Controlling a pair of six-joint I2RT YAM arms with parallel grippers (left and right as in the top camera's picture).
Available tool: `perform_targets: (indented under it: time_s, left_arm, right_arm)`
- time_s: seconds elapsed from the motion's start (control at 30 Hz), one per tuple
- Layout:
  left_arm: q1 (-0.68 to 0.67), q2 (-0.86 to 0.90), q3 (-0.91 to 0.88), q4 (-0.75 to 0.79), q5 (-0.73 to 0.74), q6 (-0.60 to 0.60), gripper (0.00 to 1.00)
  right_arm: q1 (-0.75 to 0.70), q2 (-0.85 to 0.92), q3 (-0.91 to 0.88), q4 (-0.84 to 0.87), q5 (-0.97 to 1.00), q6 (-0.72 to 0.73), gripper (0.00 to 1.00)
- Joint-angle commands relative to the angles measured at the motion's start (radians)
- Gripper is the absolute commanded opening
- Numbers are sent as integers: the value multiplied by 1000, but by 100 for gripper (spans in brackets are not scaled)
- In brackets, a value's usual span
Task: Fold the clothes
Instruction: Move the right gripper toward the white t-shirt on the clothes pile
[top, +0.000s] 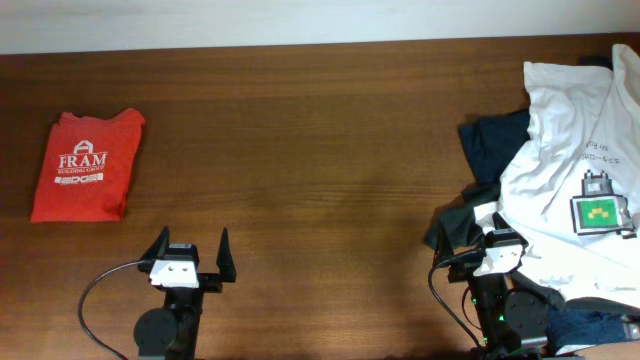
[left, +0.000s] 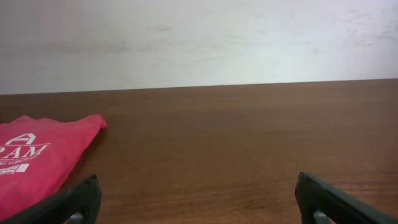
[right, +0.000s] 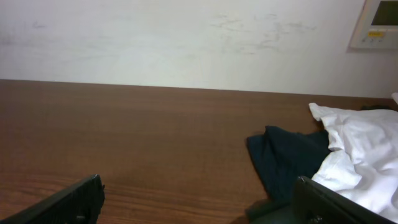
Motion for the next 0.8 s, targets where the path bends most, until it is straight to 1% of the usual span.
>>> perform_targets:
  time_s: [0.0,0.63,0.7,0.73,0.77]
  left_arm:
    - [4,0,-6,-2,-7,12,99]
    - [5,3,-6,-2,-6,2,99]
    - [5,3,-6,-2,3,-45,99]
    - [5,3,0,-3,53,-45,99]
    - [5,3,25,-43,111,-45,99]
  right_arm:
    - [-6,-2,-5,-3,-9,-6,99]
    - [-6,-1,-3,-6,-10,2,99]
    - [-6,-1,27,-56,-9,7,99]
    - [-6,8,46,-96,-10,37,99]
    - [-6,30,79,-154,-10,85,99]
